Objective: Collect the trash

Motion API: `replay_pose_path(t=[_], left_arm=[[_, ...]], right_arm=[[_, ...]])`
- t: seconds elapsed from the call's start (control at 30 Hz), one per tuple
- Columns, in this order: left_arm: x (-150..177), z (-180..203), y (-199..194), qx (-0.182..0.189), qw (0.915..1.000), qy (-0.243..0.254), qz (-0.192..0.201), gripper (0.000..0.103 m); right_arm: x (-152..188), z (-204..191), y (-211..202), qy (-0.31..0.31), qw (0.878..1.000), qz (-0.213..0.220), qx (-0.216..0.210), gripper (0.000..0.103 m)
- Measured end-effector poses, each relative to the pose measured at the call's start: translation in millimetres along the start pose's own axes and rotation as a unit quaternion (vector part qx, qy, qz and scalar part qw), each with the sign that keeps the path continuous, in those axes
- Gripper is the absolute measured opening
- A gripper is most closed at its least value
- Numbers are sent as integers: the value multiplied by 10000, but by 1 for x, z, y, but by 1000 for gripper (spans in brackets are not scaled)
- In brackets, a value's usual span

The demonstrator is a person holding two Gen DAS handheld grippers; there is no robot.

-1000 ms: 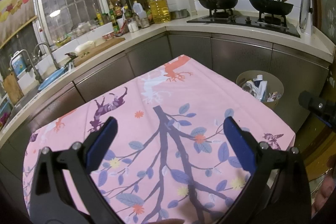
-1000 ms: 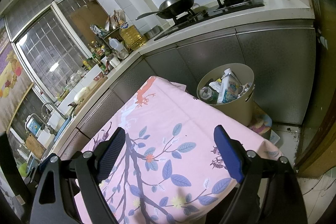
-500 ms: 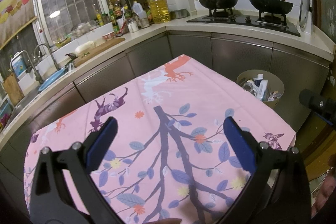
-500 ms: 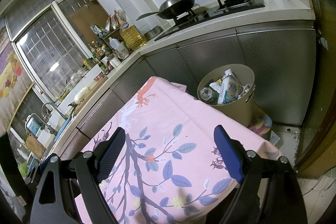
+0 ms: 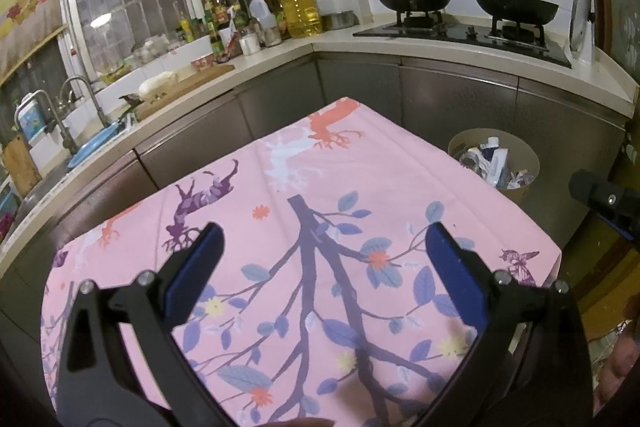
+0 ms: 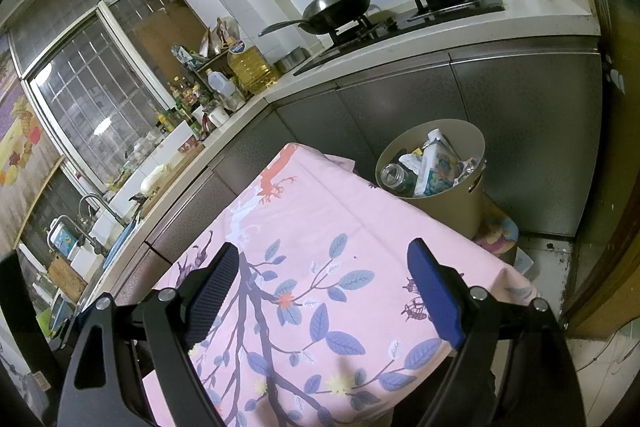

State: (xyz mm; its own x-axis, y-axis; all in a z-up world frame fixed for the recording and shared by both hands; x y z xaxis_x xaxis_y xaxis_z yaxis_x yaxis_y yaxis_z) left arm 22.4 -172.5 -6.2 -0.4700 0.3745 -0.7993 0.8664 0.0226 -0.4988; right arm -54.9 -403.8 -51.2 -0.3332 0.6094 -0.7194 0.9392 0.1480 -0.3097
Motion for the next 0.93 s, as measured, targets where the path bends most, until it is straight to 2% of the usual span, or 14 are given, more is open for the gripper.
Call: replay_pose_path(t=[0.47, 0.57, 0.8, 0.93], left_arm=[[2, 1, 5, 51, 10000, 46, -52, 97], [1, 2, 2, 83, 9999, 45, 110, 97], [2, 10, 5, 381, 9992, 85, -106, 97], [3, 9, 6, 421, 9990, 80, -133, 97]], right_arm=[[5, 2, 2, 34, 10000, -29, 12, 83], [4, 2, 2, 32, 10000, -39, 9, 83], [7, 9, 5, 49, 10000, -38, 28, 83], [9, 13, 5, 73, 10000, -57, 32, 83]])
Point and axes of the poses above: each gripper's, at about its wrist camera, not at the fingertips, and y roughly the way its jaws point, z to its right, x to its underside, the point moved 5 cm from there along y, roughly the way its jaws point, and after that the axes turned 14 degrees about -x, right-handed, at the moved point
